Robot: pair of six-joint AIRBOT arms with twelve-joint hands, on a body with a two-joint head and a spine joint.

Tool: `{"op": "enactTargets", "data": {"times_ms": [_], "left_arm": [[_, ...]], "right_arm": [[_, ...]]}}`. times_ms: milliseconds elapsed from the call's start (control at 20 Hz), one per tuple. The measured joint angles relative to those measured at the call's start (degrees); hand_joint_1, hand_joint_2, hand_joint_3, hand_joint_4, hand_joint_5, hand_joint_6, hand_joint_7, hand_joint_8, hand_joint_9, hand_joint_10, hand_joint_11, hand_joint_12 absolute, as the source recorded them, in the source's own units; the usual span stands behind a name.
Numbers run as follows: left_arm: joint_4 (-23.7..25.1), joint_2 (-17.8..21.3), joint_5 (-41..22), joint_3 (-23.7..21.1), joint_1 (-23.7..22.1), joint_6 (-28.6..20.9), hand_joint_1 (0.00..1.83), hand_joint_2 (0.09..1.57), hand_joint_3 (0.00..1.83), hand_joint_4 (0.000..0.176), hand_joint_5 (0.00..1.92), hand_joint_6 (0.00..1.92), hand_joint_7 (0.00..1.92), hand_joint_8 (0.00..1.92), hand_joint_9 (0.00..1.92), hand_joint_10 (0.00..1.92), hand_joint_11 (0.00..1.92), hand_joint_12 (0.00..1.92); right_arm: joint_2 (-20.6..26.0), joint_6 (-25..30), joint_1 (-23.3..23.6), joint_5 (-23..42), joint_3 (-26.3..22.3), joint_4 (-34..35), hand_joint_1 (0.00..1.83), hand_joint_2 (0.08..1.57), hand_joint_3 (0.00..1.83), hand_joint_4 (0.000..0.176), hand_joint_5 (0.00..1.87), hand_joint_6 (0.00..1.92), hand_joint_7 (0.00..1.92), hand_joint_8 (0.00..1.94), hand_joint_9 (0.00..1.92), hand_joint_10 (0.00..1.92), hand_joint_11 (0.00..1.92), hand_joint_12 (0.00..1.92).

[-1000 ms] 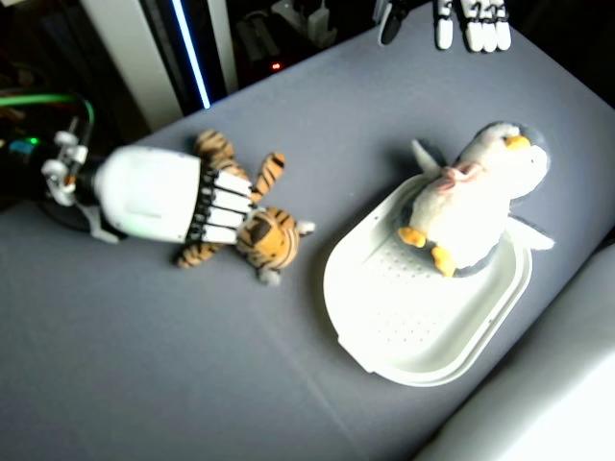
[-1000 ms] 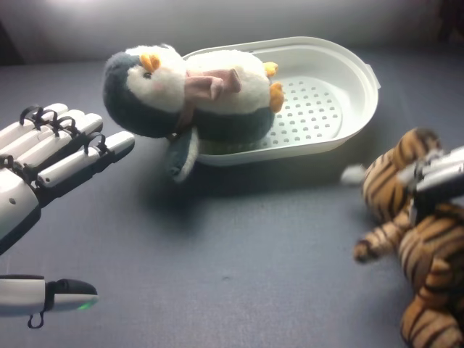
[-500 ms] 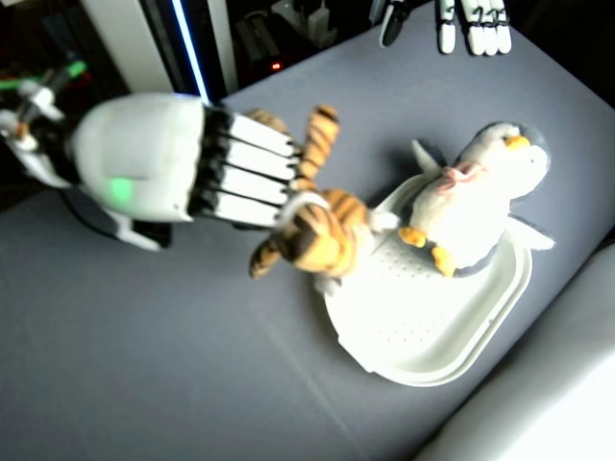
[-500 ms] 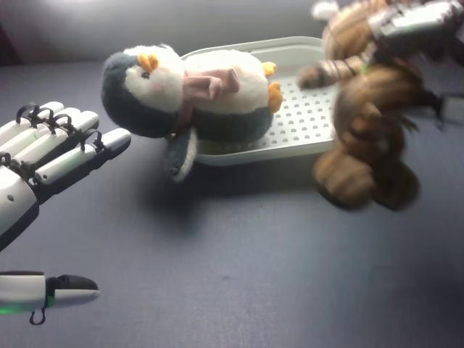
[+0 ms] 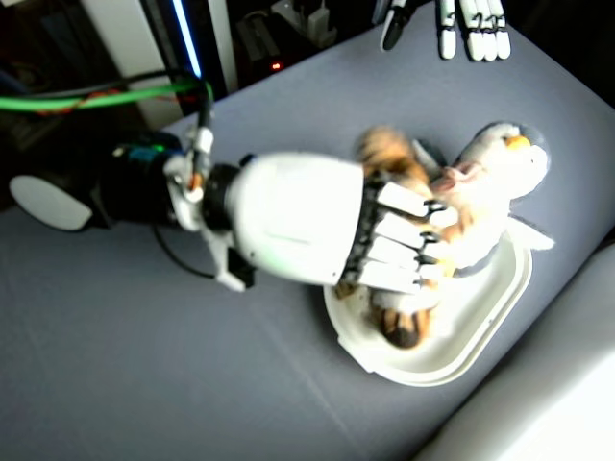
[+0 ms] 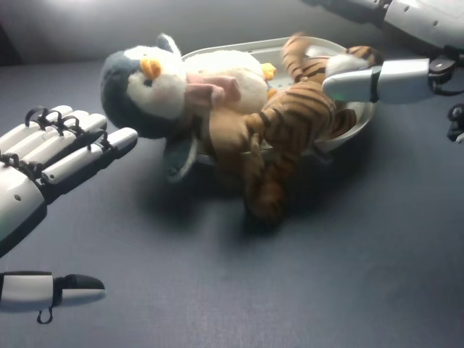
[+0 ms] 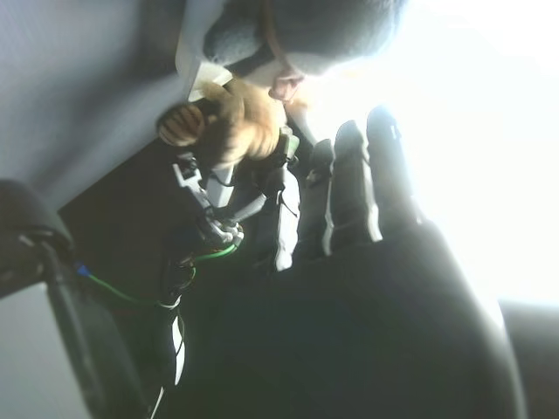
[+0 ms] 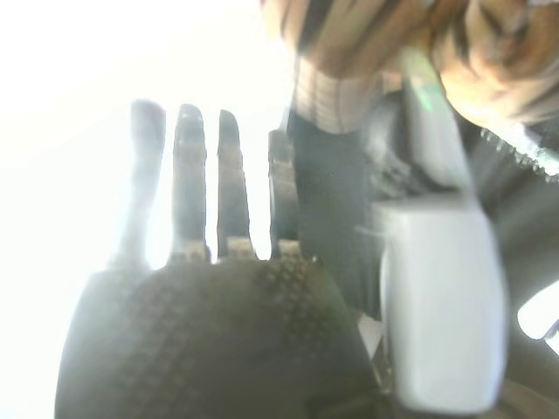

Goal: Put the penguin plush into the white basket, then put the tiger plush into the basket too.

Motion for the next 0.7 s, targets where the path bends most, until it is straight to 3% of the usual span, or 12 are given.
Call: {"op": "enactTargets", "data": {"times_ms": [100, 150, 250, 350, 400, 500, 550, 700], "left_arm": [[0.1, 0.0, -0.4, 0.0, 0.4, 0.0, 0.82, 0.85, 0.0, 0.162, 0.0, 0.0, 0.0, 0.0, 0.0, 0.0, 0.02, 0.01], [-1.0, 0.0, -0.5, 0.0, 0.5, 0.0, 0.84, 0.84, 0.0, 0.173, 0.0, 0.0, 0.01, 0.0, 0.0, 0.0, 0.02, 0.01], [-2.2, 0.3, -1.5, 0.0, 0.9, 0.0, 0.83, 0.84, 0.0, 0.166, 0.0, 0.0, 0.01, 0.0, 0.0, 0.0, 0.01, 0.0], [-2.5, 0.7, -3.8, 0.0, 1.4, -0.3, 0.89, 0.86, 0.01, 0.176, 0.0, 0.0, 0.0, 0.0, 0.0, 0.0, 0.0, 0.0], [-2.6, 0.7, -4.7, 0.0, 1.4, -0.7, 0.92, 0.85, 0.0, 0.176, 0.0, 0.0, 0.0, 0.0, 0.0, 0.0, 0.0, 0.0], [-3.0, 0.7, -6.1, 0.5, 1.4, -0.7, 0.93, 0.85, 0.0, 0.176, 0.0, 0.0, 0.0, 0.0, 0.0, 0.0, 0.0, 0.0], [-4.2, 0.7, -7.1, 0.7, 1.4, -0.7, 0.88, 0.86, 0.0, 0.176, 0.0, 0.0, 0.0, 0.0, 0.0, 0.0, 0.0, 0.0], [-5.6, 0.7, -9.2, 1.3, 1.6, -3.6, 0.9, 0.83, 0.0, 0.176, 0.0, 0.0, 0.0, 0.0, 0.0, 0.0, 0.0, 0.0]], "right_arm": [[2.5, 0.0, -1.5, 0.8, -2.4, 0.2, 0.28, 1.05, 0.0, 0.176, 0.0, 0.0, 0.0, 0.0, 0.0, 0.0, 0.0, 0.0], [4.9, 0.0, -4.0, 2.7, -4.6, 0.2, 0.26, 1.06, 0.0, 0.176, 0.0, 0.0, 0.0, 0.0, 0.0, 0.0, 0.0, 0.0], [7.7, 0.1, -8.9, 6.8, -8.3, 1.2, 0.25, 1.07, 0.0, 0.176, 0.0, 0.0, 0.0, 0.0, 0.0, 0.0, 0.0, 0.0], [10.2, 1.0, -14.5, 13.5, -11.7, 3.2, 0.31, 1.09, 0.01, 0.176, 0.0, 0.0, 0.0, 0.0, 0.0, 0.0, 0.0, 0.0], [11.0, 1.6, -16.8, 16.8, -12.8, 3.8, 0.3, 1.08, 0.0, 0.16, 0.0, 0.0, 0.0, 0.0, 0.0, 0.0, 0.0, 0.0], [12.7, 2.6, -21.6, 23.8, -15.2, 6.8, 0.31, 1.1, 0.01, 0.155, 0.0, 0.0, 0.0, 0.0, 0.0, 0.0, 0.0, 0.0], [13.7, 3.0, -24.6, 28.0, -16.7, 8.5, 0.44, 1.11, 0.01, 0.175, 0.0, 0.0, 0.0, 0.0, 0.0, 0.0, 0.0, 0.0], [15.6, 4.3, -32.2, 37.0, -19.4, 12.8, 0.51, 1.1, 0.0, 0.176, 0.0, 0.0, 0.0, 0.0, 0.0, 0.0, 0.0, 0.0]]}}
